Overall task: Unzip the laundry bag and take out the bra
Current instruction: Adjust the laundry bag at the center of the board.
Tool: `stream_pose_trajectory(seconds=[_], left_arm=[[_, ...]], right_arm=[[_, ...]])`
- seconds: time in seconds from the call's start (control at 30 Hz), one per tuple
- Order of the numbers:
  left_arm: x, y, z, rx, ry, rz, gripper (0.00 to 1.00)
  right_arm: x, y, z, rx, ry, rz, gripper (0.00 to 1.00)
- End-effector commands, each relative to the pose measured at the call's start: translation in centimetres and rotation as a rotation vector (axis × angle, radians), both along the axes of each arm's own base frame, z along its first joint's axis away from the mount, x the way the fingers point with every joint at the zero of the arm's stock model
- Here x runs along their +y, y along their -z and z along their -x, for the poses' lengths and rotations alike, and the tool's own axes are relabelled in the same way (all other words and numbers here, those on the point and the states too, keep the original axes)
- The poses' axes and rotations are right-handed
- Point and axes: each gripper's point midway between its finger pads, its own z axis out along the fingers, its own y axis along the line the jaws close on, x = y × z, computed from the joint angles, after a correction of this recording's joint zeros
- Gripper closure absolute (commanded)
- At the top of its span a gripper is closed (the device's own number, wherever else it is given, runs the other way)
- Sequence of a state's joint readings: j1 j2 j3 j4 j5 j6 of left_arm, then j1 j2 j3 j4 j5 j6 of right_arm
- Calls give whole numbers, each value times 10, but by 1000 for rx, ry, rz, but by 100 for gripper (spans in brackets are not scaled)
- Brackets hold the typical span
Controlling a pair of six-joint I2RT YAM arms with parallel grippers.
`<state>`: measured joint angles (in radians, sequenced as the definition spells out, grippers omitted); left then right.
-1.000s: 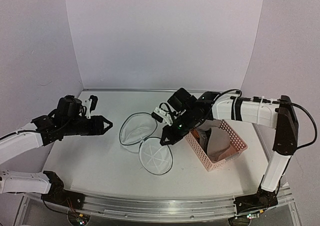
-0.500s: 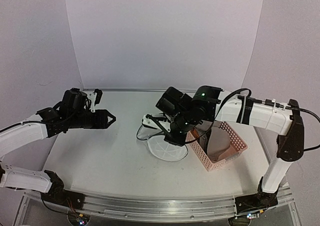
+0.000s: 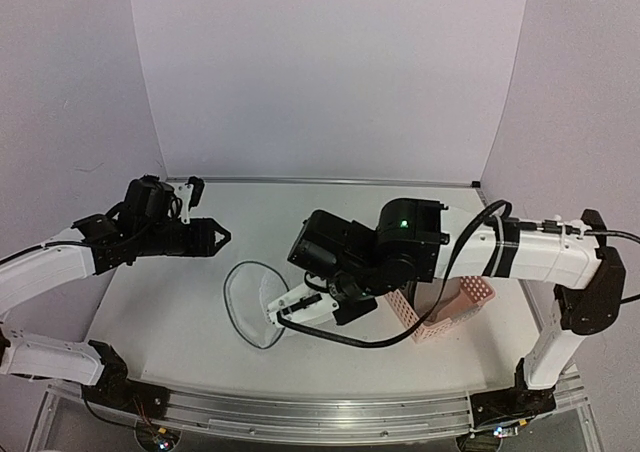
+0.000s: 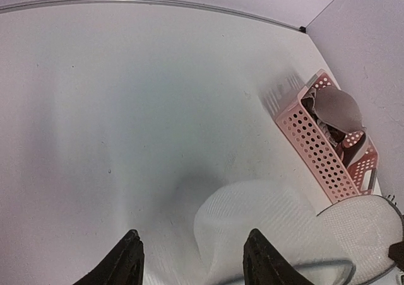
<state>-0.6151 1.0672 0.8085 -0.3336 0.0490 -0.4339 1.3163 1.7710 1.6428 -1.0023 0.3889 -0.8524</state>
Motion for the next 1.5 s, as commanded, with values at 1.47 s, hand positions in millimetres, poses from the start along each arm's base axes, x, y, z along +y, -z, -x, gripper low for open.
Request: stream_pose_trajectory(seconds=[1.47], left_arm=[[-29,-5,17,10,117,191,44]], right_arm=[[52,-80,-67,-881,38,-554,100]])
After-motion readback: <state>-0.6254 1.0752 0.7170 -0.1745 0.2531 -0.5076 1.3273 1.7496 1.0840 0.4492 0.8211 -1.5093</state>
